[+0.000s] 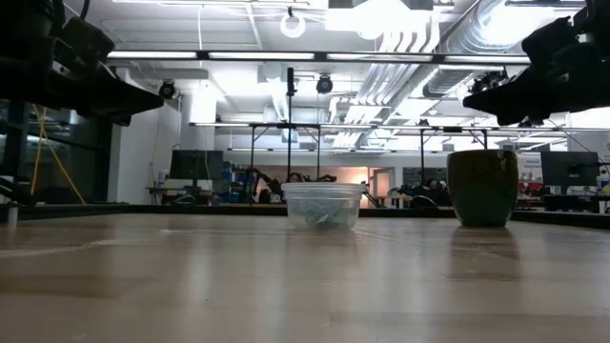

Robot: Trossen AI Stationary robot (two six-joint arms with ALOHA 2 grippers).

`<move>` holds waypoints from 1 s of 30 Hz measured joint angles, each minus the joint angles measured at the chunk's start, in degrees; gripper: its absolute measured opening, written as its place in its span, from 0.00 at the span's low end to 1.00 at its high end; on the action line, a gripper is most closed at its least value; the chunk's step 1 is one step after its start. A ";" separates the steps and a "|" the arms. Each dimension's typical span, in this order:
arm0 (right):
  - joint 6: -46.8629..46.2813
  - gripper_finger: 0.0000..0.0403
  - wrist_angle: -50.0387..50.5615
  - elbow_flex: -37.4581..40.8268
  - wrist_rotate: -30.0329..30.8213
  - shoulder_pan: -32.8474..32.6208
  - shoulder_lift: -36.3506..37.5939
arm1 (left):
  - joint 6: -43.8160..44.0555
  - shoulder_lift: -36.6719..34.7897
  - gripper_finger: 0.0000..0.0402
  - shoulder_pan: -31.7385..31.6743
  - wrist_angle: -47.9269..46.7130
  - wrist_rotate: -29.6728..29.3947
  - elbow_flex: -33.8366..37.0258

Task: Pick and place items into bin
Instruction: Return to Home Position

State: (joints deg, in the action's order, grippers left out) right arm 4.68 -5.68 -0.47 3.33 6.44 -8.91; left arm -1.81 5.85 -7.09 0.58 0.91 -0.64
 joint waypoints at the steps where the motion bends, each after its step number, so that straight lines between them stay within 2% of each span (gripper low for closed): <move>1: 0.23 0.03 0.28 0.00 -0.04 0.00 0.00 | 0.04 0.00 0.21 0.00 0.00 0.00 0.00; 7: 0.32 0.03 0.73 0.00 -0.04 0.00 -0.02 | 0.58 0.00 0.24 0.00 0.00 -0.11 0.02; 30: 0.32 0.03 0.73 0.00 -0.06 0.00 -0.02 | 0.58 0.02 0.25 0.00 0.00 -0.33 0.04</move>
State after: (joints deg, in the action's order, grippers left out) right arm 4.99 -4.95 -0.47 3.27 6.44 -8.93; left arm -1.23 5.87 -7.09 0.58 0.58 -0.60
